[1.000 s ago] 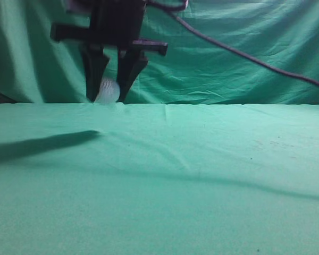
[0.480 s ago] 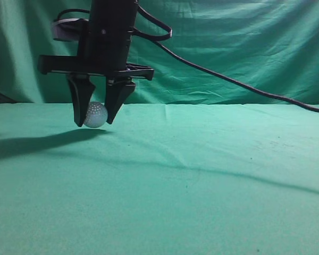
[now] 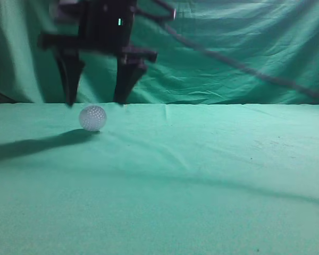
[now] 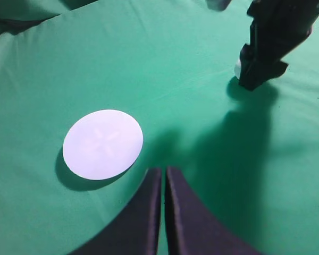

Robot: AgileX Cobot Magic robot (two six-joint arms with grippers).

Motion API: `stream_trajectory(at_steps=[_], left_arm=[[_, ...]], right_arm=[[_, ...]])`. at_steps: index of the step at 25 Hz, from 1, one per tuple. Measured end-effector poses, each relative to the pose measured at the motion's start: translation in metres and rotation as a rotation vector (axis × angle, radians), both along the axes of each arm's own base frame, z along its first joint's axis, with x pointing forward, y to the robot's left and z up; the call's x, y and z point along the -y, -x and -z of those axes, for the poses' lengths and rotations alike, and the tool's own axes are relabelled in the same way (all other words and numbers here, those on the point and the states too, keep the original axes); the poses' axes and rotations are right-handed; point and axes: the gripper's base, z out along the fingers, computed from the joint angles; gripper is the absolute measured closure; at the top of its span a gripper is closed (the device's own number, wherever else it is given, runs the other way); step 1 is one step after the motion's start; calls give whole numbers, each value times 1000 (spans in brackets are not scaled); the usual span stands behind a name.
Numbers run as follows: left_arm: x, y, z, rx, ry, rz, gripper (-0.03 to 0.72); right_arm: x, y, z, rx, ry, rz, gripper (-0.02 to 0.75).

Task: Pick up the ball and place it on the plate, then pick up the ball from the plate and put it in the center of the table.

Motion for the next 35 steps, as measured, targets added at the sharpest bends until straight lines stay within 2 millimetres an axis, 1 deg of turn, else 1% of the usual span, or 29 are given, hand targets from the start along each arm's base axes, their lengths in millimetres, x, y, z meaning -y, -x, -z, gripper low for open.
stream_trajectory(at_steps=[2,4,5,8,9,12,13,15,16,18,19,22,24,25,29,35], left_arm=[[0,0,0,-1,6,1,688],[2,0,0,-3,33,5,688],[3,0,-1,-5,56,8,688],[6,1,-1,-8,113,17,688],[7,1,-2,-9,129,19,688],[9,1,-2,-12,159,23,688],[9,1,-2,-12,161,24,688],[9,1,-2,-13,163,24,688],[9,1,-2,-13,169,25,688],[11,2,-6,-11,194,31,688],[12,2,-9,-6,213,35,688],[13,4,-14,2,227,50,688],[14,7,-13,-5,197,72,688],[14,9,-13,-8,183,87,688],[14,17,-14,9,157,112,688],[12,37,-20,109,152,124,688]], right_arm=[[5,6,-29,23,-23,-1,205],[15,14,-70,68,-54,-3,205],[22,20,-90,92,-63,-4,205],[48,35,-143,185,-44,8,205],[57,40,-161,223,-48,30,279],[85,56,-209,346,-68,114,438],[93,62,-223,379,-85,133,505],[113,80,-255,441,-139,162,629],[123,89,-269,467,-169,169,673],[140,108,-291,506,-217,180,738],[150,118,-299,520,-233,182,738],[178,147,-307,521,-259,194,738],[197,167,-303,510,-255,201,738],[207,177,-298,500,-246,204,738],[241,209,-266,477,-207,215,738],[272,243,-211,528,-295,209,738]])
